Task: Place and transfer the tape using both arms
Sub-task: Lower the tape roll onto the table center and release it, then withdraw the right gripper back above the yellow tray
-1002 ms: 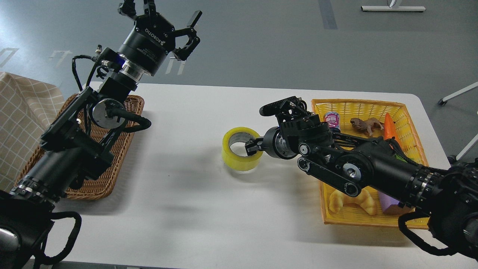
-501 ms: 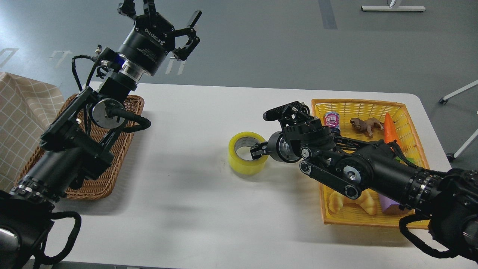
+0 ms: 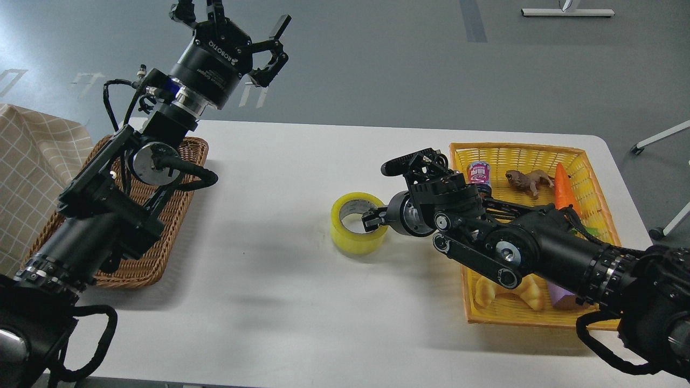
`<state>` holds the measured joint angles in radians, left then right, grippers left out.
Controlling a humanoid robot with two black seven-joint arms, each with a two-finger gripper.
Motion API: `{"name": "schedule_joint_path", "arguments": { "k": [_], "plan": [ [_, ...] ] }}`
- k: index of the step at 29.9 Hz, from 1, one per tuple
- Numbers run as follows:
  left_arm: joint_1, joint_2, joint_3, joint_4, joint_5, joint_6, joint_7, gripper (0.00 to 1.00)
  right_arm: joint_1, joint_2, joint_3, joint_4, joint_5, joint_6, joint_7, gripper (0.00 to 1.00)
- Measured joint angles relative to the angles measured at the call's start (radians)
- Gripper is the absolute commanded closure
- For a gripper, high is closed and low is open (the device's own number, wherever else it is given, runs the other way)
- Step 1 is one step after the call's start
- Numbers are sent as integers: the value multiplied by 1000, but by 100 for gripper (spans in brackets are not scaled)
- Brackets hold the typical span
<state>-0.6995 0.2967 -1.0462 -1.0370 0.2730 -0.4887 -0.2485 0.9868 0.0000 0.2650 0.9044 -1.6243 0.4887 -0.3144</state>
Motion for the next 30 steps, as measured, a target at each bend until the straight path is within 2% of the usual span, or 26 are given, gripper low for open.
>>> {"name": "schedule_joint_path", "arguments": {
  "k": [6, 9, 18, 22, 30],
  "plan": [
    [0, 0, 0, 0, 0, 0, 0, 2, -8, 0, 2, 0, 4, 0, 3, 18],
    [0, 0, 0, 0, 0, 0, 1, 2, -12, 0, 4, 0, 8, 0, 4, 7],
    [0, 1, 1, 0, 0, 0, 2, 2, 4, 0, 55, 24, 16, 0, 5, 5],
    [3, 2, 3, 1, 0, 0, 2, 2, 10, -3, 66, 98, 18, 0, 5, 5],
    [5, 5, 3, 4, 0, 0, 2, 2, 19, -149, 130, 241, 20, 0, 5, 2]
  ]
}}
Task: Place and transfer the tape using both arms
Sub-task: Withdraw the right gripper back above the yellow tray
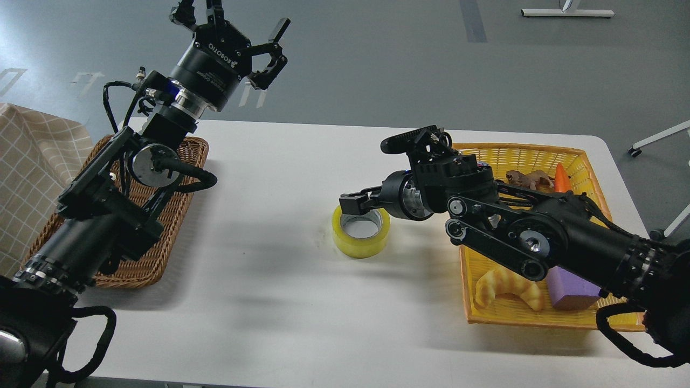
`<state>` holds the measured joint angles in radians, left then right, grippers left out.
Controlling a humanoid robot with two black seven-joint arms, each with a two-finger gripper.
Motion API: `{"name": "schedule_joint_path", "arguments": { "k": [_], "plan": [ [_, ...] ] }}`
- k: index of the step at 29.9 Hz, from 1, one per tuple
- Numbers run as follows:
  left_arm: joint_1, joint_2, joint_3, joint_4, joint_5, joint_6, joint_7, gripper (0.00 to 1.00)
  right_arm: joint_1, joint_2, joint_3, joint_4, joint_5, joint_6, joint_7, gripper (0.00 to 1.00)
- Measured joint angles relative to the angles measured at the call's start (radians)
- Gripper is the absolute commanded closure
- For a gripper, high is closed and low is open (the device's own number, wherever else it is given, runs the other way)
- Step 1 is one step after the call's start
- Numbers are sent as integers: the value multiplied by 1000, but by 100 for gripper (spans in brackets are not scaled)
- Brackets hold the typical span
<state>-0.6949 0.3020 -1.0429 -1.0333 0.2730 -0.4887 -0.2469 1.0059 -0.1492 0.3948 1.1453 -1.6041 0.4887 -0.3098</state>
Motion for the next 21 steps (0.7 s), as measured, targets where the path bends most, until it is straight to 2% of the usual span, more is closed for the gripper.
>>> {"name": "schedule_joint_path", "arguments": {
  "k": [11, 18, 21],
  "plan": [
    [4, 22, 0, 7, 3, 0, 2, 2, -69, -233, 265, 195, -1, 0, -3, 2],
    [4, 29, 7, 7, 13, 0, 6, 2, -267, -256, 668, 240, 7, 0, 7, 2],
    [-1, 29, 10, 7, 15, 0, 7, 2, -334, -252, 815, 239, 86, 0, 10, 2]
  ]
}}
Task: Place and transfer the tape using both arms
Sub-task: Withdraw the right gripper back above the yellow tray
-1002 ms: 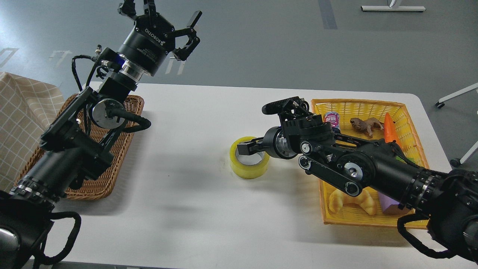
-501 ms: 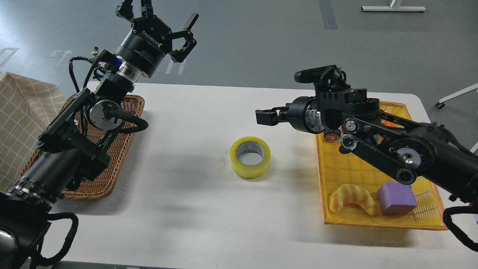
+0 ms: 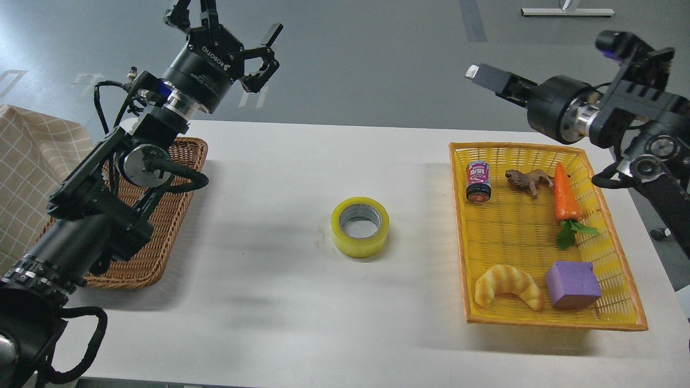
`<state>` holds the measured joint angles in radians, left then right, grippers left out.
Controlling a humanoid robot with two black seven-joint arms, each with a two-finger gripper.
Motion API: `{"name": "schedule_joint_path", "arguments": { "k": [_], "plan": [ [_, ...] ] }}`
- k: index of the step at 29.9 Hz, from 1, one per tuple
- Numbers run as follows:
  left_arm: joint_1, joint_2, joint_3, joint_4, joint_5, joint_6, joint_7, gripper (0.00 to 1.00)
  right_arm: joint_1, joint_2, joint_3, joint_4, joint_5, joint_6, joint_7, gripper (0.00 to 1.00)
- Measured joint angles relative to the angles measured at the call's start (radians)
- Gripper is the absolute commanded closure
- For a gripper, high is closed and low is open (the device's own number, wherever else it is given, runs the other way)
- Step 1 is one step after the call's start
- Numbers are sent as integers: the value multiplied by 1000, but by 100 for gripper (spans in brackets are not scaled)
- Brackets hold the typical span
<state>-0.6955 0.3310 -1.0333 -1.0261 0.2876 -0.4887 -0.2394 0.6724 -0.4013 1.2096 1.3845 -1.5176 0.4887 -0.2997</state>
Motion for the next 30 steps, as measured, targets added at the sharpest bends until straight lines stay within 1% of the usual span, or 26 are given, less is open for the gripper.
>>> {"name": "schedule_joint_path", "arguments": {
  "k": [5, 10, 16, 20, 24, 30],
  "plan": [
    [-4, -5, 4, 1, 2, 0, 3, 2, -75, -7, 111, -8, 267, 0, 1, 2],
    [-7, -5, 6, 1, 3, 0, 3, 2, -124, -10, 205, -11, 462, 0, 5, 2],
    [-8, -1, 7, 2, 3, 0, 5, 2, -150, 7, 327, -46, 653, 0, 36, 1],
    [-8, 3, 8, 4, 3, 0, 6, 2, -156, 65, 380, -140, 866, 0, 41, 1],
    [-3, 5, 9, 5, 3, 0, 7, 2, -158, 116, 428, -173, 1014, 0, 42, 1],
    [-2, 8, 9, 5, 3, 0, 7, 2, -185, 191, 469, -180, 1078, 0, 43, 0]
  ]
}}
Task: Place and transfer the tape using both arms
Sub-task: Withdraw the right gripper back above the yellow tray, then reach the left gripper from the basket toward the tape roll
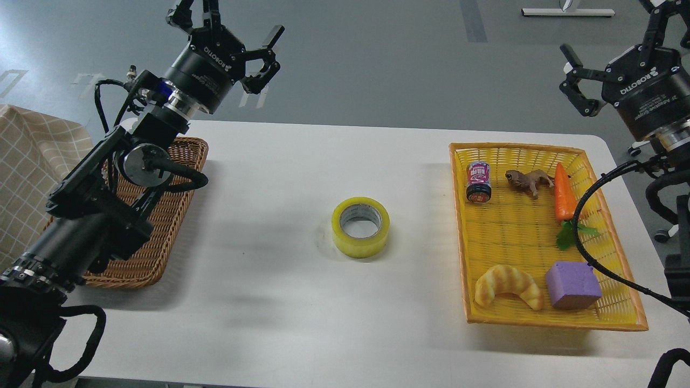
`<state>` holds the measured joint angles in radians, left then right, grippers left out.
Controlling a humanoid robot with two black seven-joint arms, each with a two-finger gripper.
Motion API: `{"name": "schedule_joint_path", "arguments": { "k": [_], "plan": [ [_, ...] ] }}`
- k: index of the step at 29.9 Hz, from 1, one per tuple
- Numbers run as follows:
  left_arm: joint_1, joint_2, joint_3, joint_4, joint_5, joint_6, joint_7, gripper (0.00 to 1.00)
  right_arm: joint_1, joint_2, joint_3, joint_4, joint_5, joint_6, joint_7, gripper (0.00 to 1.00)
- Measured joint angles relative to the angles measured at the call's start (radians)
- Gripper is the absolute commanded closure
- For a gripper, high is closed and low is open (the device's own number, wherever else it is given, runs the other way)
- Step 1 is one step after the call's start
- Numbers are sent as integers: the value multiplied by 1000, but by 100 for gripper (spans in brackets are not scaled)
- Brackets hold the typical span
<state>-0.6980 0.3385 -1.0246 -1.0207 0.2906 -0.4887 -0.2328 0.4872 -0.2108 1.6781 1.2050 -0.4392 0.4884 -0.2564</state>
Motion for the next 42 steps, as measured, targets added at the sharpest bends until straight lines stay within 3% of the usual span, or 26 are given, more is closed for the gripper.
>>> {"name": "schedule_joint_path", "arguments": {
  "k": [10, 20, 30, 42],
  "plan": [
    [3, 41, 23, 0, 51, 0, -2, 2, -33, 97, 22, -13, 117, 0, 5, 0],
    [-2, 97, 46, -18, 386, 0, -13, 2, -60, 110, 21, -19, 199, 0, 5, 0],
    [3, 173, 71, -139, 777, -1, -11, 2, -114, 110, 22, -18, 204, 0, 5, 0],
    [-37, 291, 169, -272, 980, 0, 2, 2, -146, 109, 23, -16, 235, 0, 5, 0]
  ]
}}
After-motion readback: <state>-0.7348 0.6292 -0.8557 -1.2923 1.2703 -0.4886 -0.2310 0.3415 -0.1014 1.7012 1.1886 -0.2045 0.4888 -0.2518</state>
